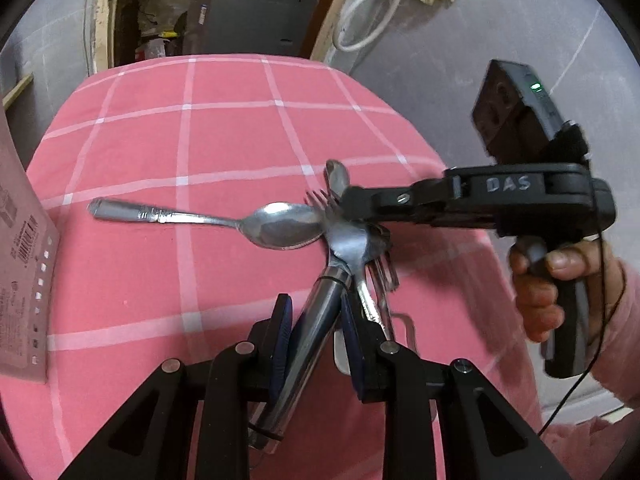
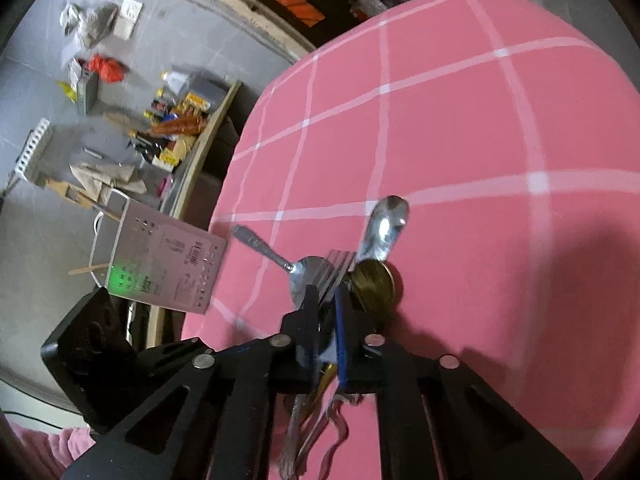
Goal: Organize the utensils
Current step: 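Grasp the metal turner handle with the left tool while the right tool grasps a fork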
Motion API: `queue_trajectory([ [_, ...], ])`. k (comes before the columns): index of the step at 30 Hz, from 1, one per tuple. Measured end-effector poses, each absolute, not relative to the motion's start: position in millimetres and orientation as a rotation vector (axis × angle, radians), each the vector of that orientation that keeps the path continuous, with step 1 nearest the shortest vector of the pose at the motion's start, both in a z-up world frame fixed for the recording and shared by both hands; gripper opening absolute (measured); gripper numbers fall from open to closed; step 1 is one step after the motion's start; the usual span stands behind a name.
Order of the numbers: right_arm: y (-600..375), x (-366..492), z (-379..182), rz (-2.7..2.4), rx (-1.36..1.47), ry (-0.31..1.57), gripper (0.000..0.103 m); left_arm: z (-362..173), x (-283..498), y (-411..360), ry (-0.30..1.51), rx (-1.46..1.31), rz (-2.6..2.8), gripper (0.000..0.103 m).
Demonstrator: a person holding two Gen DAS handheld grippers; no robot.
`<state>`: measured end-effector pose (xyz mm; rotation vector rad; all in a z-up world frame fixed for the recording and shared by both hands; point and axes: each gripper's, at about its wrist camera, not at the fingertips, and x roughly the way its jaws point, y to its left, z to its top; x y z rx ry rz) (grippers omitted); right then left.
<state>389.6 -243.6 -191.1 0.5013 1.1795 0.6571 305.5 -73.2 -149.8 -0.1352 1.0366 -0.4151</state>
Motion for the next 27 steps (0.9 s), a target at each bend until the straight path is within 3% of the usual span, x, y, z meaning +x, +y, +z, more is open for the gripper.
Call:
queue_trajectory([
  [14, -246, 392, -194, 0.667, 0.547, 1.207, 0.001, -150, 295, -83, 1.09, -0.124, -0.425, 0.02],
  [19, -235, 403, -205, 0.66, 0.571, 1.27, 0.015, -152, 293, -84, 1.087, -0.14, -0.42, 0.02],
  [24, -226, 409, -209, 0.664, 0.59, 1.29, 0.015, -154, 291, -84, 1.087, -0.138, -0.416, 0.02],
  [27, -226, 410, -212, 0.664, 0.618, 1.296, 0.008, -154, 290, -82, 1.092, -0.138, -0.419, 0.02],
])
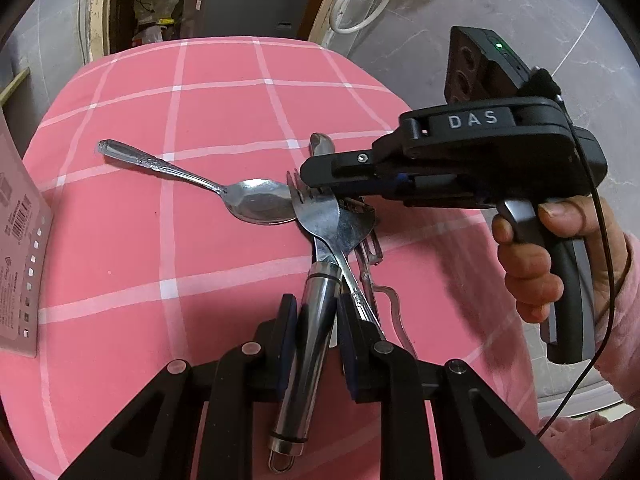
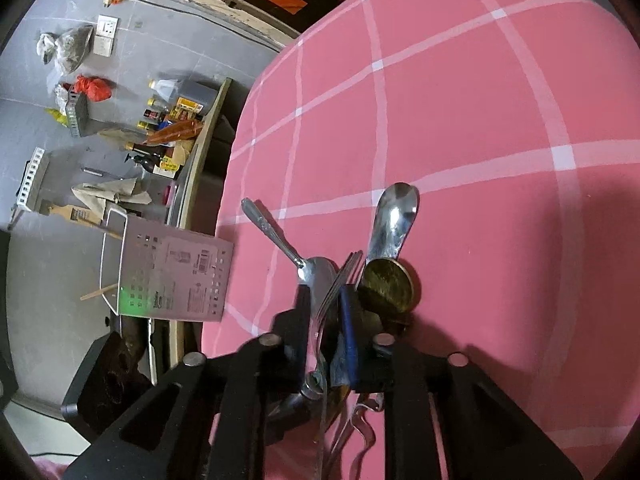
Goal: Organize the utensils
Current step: 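Grasp the metal turner handle with the left tool while the right tool grasps a fork, then lift the turner and fork and carry both over the white caddy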
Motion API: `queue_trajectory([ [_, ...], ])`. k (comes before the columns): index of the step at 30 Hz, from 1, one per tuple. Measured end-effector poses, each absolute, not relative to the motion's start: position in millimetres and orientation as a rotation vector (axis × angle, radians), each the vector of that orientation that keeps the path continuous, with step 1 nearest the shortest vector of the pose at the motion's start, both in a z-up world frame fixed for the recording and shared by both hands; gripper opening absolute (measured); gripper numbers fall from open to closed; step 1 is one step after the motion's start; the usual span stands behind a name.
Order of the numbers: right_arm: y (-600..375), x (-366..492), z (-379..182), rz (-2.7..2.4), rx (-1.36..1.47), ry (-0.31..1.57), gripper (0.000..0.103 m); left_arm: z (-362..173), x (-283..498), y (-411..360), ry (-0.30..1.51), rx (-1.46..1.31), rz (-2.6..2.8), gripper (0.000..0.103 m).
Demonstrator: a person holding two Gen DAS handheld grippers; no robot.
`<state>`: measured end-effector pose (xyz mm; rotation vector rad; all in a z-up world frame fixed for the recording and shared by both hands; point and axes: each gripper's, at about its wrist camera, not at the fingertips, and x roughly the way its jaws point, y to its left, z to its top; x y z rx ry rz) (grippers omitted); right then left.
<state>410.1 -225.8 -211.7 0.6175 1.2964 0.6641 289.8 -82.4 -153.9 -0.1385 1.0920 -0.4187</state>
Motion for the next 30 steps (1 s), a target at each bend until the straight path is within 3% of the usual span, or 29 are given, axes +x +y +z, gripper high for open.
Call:
queue_trajectory([
  [11, -268, 378, -184, 0.633, 0.71, 1.146, 0.004, -154, 307, -85, 1.144, -0.121, -0.45, 0.02],
  [21, -309, 353, -204, 0.517, 0.785, 1.164, 0.004, -152, 337, -106, 1.269, 0.013, -0.485, 0.019],
  [30, -308, 318, -174, 0.541, 0.819, 1.034, 0.002, -123, 296, -97, 1.083, -0.079, -0.501, 0.018],
])
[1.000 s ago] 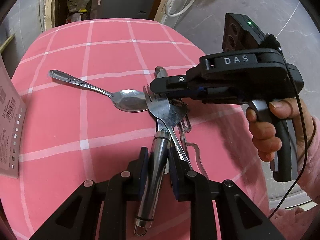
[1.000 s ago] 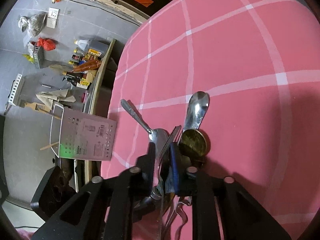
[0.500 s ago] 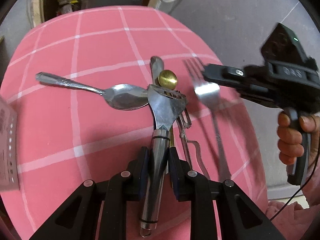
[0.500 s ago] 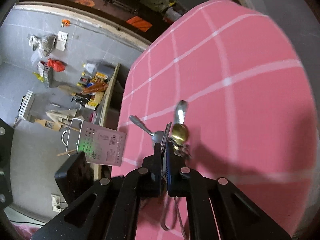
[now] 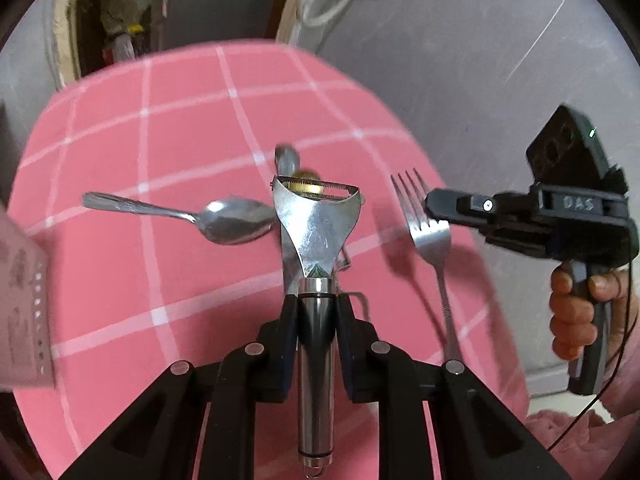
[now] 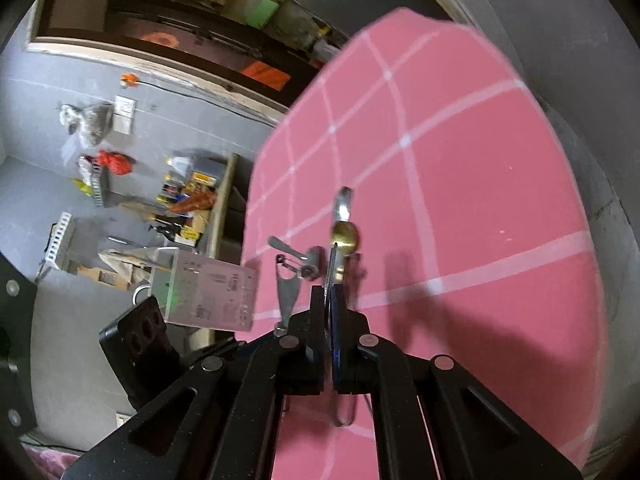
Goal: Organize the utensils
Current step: 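Lift the turner and fork and carry both over the white caddy, then lower the turner into the caddy and open the left tool while the right releases the fork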
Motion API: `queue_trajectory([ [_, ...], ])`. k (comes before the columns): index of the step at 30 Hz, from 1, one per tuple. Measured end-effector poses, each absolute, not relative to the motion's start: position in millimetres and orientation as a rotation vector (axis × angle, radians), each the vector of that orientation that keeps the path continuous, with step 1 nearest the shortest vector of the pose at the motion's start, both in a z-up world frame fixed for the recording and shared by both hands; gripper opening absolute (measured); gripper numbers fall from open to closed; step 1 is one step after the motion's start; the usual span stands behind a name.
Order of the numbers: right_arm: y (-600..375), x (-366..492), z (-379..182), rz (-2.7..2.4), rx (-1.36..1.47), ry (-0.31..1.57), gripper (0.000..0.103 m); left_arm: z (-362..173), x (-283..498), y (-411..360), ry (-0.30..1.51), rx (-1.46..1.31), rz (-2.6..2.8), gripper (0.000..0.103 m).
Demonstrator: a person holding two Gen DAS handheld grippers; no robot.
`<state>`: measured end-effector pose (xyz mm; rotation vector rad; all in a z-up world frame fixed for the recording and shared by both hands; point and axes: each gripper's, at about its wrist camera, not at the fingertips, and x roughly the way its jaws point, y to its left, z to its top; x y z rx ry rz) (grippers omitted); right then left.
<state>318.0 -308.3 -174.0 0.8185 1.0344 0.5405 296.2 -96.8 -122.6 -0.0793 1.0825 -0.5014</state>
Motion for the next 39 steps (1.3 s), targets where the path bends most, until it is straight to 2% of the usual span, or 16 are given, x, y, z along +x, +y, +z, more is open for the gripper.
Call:
queue_trajectory([
  [13, -272, 295, -104, 0.593, 0.738, 0.845, 0.002, -41, 256, -27, 0.802, -0.172, -0.421, 0.018],
  [25, -173, 330, -9, 0.839, 0.79, 0.566, 0.002, 48, 245, 83, 0.448, -0.258, -0.247, 0.018],
  [31, -124, 339, 16, 0.892, 0.786, 0.46, 0.002, 56, 260, 133, 0.329, -0.291, -0.15, 0.018],
  [39, -80, 353, -3, 0.868, 0.722, 0.461, 0.002, 29, 280, 161, 0.284, -0.361, -0.17, 0.018],
])
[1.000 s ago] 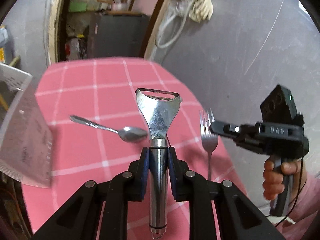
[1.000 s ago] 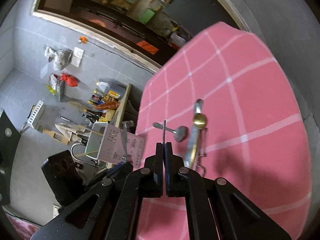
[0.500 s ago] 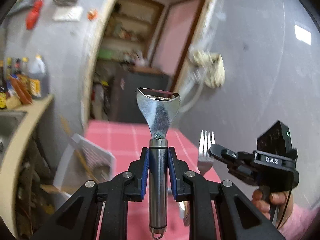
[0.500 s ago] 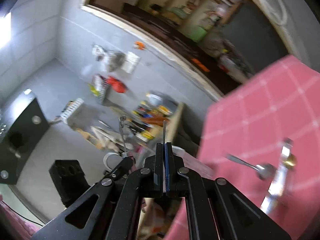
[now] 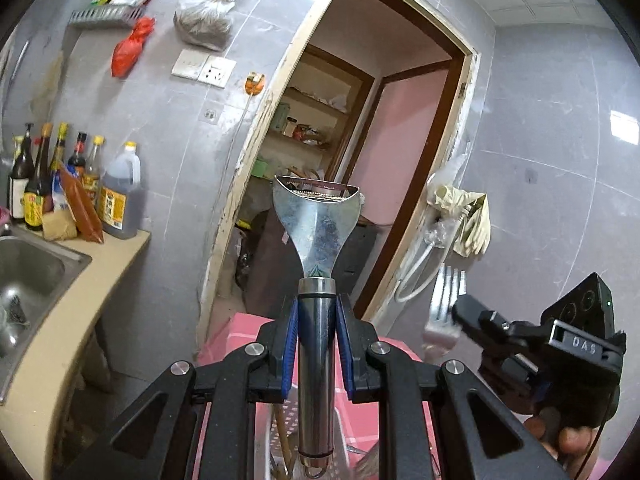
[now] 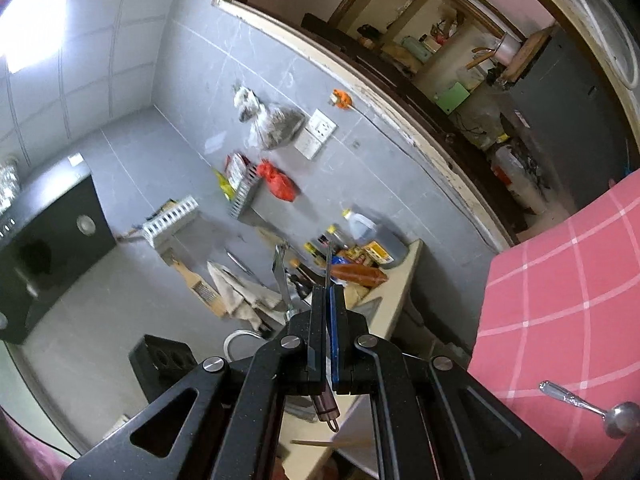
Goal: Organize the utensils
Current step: 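Lower the turner into the caddy and open the left tool while the right releases the fork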
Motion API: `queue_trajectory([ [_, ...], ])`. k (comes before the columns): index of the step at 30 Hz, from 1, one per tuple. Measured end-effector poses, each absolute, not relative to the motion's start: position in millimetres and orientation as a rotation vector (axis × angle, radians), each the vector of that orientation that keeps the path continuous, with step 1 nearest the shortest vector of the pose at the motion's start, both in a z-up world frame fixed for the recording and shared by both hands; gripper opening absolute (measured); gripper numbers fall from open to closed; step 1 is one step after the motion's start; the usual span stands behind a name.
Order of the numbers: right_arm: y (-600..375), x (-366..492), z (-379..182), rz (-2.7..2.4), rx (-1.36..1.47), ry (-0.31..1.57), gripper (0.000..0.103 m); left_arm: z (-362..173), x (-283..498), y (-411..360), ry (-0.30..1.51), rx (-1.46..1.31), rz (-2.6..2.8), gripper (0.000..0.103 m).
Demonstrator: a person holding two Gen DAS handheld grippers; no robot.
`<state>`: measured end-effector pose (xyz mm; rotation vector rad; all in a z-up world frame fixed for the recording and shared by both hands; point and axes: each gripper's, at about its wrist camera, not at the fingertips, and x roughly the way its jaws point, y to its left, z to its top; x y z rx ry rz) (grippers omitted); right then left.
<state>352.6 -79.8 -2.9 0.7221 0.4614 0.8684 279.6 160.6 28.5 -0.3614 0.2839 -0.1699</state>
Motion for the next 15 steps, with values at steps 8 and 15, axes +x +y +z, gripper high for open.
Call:
queue_trajectory([
  [8, -67, 362, -32, 0.83, 0.683, 0.515, 0.002, 4, 289, 163, 0.282, -0.358, -0.184, 0.018],
  [15, -69, 359, -41, 0.835, 0.643, 0.549, 0.002, 3, 282, 156, 0.244, -0.309, -0.19, 0.018],
])
